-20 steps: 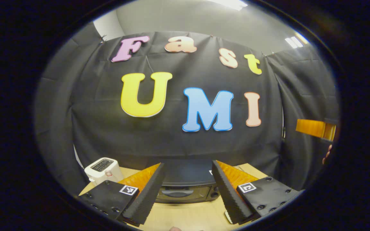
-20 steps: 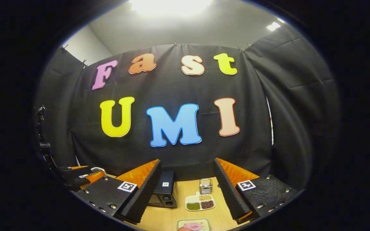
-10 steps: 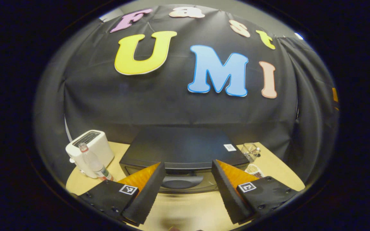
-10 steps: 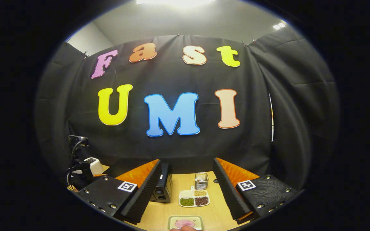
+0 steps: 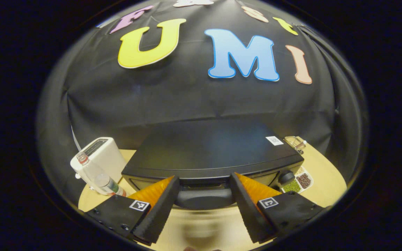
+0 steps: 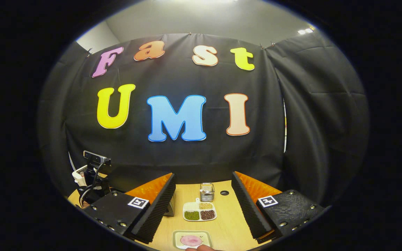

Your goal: Open the electric oven with the left hand, put the food in, and close the electric oven.

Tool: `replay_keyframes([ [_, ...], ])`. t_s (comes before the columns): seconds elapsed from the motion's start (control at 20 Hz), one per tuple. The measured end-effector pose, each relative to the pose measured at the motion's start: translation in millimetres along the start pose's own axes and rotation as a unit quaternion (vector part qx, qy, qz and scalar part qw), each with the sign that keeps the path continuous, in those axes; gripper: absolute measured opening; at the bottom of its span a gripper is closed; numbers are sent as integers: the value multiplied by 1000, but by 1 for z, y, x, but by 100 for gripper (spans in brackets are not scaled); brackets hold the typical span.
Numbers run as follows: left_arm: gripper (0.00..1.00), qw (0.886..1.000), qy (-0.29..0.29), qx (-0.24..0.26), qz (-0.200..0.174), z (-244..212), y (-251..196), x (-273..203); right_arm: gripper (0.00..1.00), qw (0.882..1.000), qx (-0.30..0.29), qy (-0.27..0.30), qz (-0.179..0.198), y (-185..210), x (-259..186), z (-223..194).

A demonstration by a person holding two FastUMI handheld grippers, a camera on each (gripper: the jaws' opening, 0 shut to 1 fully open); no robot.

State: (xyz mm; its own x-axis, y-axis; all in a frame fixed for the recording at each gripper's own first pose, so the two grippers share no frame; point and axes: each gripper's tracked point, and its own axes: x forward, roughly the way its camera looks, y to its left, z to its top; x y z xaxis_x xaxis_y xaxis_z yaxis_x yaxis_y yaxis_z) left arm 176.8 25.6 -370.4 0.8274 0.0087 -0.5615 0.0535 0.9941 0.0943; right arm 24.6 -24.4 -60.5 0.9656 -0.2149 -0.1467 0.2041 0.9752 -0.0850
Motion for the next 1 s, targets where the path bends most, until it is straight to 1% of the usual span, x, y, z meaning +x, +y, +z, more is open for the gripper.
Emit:
replay_keyframes([
  [0.05,98,1000,-1,-1,1,0,0,-1,98,1000,1,0,-1,0,0,0],
  [0.15,100,1000,4,-26,-4,-6,0,-7,98,1000,5,-2,-1,0,-3,1],
  [0.3,98,1000,4,-15,-10,-17,0,-21,98,1000,10,1,1,-1,-7,-3],
  [0.35,100,1000,6,-15,-10,-22,-1,-27,98,1000,12,4,3,-1,-8,-6],
  [0.4,100,1000,9,-17,-11,-27,-2,-33,98,1000,14,6,3,-1,-7,-7],
  [0.65,98,999,45,-14,-12,-72,-9,-64,98,1000,18,9,16,8,-8,-10],
  [0.75,100,998,60,-12,-15,-90,-10,-71,98,1000,14,11,23,12,-8,-12],
  [0.8,98,998,65,-14,-18,-97,-11,-73,98,1000,12,10,26,14,-9,-11],
  [0.85,98,997,70,-17,-20,-102,-12,-76,98,1000,10,10,28,15,-10,-11],
  [0.9,100,997,74,-18,-22,-106,-13,-77,98,999,9,10,30,15,-10,-12],
  [0.95,98,997,75,-18,-23,-110,-13,-77,98,999,8,12,32,17,-11,-14],
  [1.0,98,997,78,-16,-23,-114,-14,-78,98,999,7,16,33,18,-12,-16],
])
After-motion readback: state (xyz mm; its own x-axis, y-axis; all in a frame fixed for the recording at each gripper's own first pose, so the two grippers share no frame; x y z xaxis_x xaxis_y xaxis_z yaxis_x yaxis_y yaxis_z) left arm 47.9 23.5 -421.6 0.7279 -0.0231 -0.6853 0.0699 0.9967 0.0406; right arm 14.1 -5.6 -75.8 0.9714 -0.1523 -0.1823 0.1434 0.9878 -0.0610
